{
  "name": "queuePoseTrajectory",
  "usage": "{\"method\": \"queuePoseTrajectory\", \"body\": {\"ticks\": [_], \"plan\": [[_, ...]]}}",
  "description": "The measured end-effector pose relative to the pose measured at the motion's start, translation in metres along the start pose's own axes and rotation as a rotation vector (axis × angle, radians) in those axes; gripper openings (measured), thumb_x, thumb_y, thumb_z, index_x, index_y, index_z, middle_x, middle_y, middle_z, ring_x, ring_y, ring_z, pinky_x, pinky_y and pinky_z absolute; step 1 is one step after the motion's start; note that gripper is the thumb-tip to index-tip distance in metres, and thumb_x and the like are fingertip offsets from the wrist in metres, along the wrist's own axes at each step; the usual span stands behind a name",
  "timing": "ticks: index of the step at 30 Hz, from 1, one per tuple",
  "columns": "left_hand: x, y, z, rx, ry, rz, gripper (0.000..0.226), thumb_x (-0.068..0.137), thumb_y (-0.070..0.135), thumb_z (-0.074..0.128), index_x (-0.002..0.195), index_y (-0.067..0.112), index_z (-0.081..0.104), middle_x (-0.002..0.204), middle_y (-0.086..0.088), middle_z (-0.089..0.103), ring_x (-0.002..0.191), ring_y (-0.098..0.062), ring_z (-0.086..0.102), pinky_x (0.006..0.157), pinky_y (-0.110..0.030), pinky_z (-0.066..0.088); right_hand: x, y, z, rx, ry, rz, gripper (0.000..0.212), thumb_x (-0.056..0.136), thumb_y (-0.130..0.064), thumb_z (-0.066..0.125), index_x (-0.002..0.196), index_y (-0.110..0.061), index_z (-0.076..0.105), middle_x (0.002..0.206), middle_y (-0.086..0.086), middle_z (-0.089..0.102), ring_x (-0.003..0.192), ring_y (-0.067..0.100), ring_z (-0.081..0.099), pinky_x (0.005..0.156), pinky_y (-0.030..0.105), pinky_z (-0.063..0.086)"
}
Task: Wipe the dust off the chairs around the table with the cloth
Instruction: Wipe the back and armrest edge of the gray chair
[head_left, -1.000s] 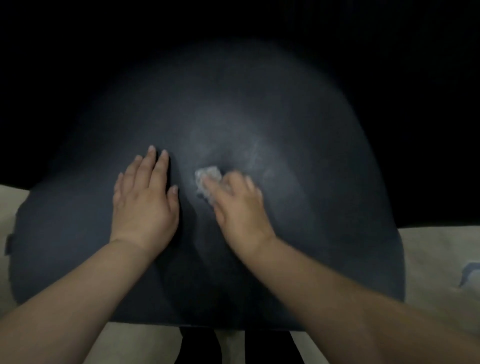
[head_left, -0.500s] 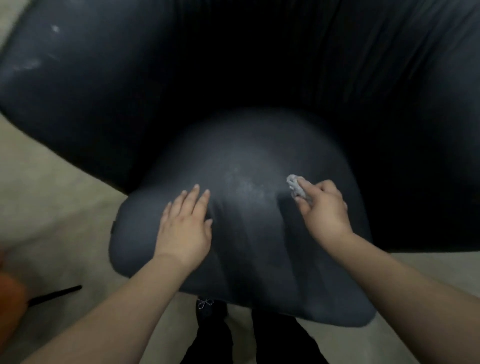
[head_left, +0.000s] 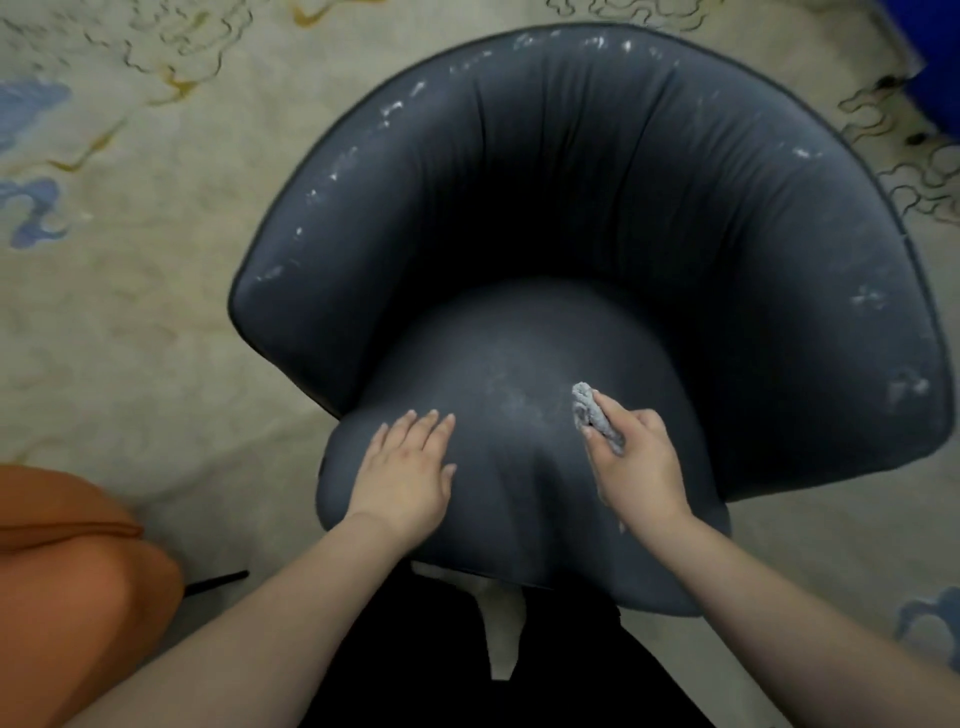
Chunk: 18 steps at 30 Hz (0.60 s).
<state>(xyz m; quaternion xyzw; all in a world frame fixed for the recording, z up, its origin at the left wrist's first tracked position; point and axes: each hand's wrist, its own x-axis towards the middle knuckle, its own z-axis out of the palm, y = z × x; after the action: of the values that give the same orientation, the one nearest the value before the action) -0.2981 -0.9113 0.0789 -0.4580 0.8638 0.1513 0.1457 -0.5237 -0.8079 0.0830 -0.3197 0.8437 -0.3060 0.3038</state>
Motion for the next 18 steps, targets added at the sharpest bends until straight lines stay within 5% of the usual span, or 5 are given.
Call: {"method": "queuePoseTrajectory", "body": {"ticks": [2,4,10,14,18], "plan": [[0.0,-0.014,-0.014,0.002,0.025,0.03,0.061,0.098,0.042,0.036,0.153,0.025,0.016,0.158,0.005,0.021,0.146,-0.018,0.012,0.119,-0.037,0.008,-0.006,-0.016,0.006,0.035,0.027,0.024,0.041,0.092,-0.029,0.058,0.13,-0.045,0.053,0.095,-0.011,0.043,0.08,0.005,0.055,0.061,0.006,0.042],[0.002,-0.036,-0.028,0.018,0.031,0.08,0.061,0.098,0.042,0.036,0.153,0.026,0.016,0.159,0.006,0.02,0.146,-0.018,0.012,0.118,-0.036,0.01,-0.012,-0.037,0.018,0.073,0.06,0.06,0.04,0.092,-0.029,0.058,0.129,-0.045,0.054,0.096,-0.011,0.044,0.077,0.006,0.056,0.054,0.003,0.041],[-0.001,-0.111,-0.07,0.097,0.043,0.275,0.064,0.097,0.045,0.038,0.153,0.027,0.013,0.16,0.006,0.016,0.145,-0.018,0.014,0.117,-0.034,0.016,-0.039,-0.11,0.065,0.174,0.122,0.116,0.039,0.093,-0.032,0.056,0.127,-0.049,0.053,0.098,-0.013,0.043,0.077,0.015,0.06,0.051,0.023,0.051],[-0.005,-0.159,-0.102,0.122,0.055,0.368,0.064,0.098,0.044,0.039,0.154,0.026,0.015,0.16,0.005,0.015,0.145,-0.019,0.013,0.118,-0.035,0.014,-0.06,-0.153,0.087,0.271,0.221,0.174,0.037,0.093,-0.03,0.057,0.128,-0.044,0.056,0.099,-0.011,0.045,0.069,-0.005,0.058,0.036,0.01,0.04],[0.002,-0.191,-0.13,0.069,0.103,0.334,0.063,0.097,0.043,0.042,0.153,0.027,0.018,0.16,0.006,0.015,0.145,-0.019,0.013,0.117,-0.034,0.018,-0.076,-0.18,0.099,0.323,0.274,0.189,0.038,0.092,-0.025,0.059,0.129,-0.038,0.057,0.101,-0.01,0.048,0.074,-0.02,0.051,0.048,-0.001,0.036]]}}
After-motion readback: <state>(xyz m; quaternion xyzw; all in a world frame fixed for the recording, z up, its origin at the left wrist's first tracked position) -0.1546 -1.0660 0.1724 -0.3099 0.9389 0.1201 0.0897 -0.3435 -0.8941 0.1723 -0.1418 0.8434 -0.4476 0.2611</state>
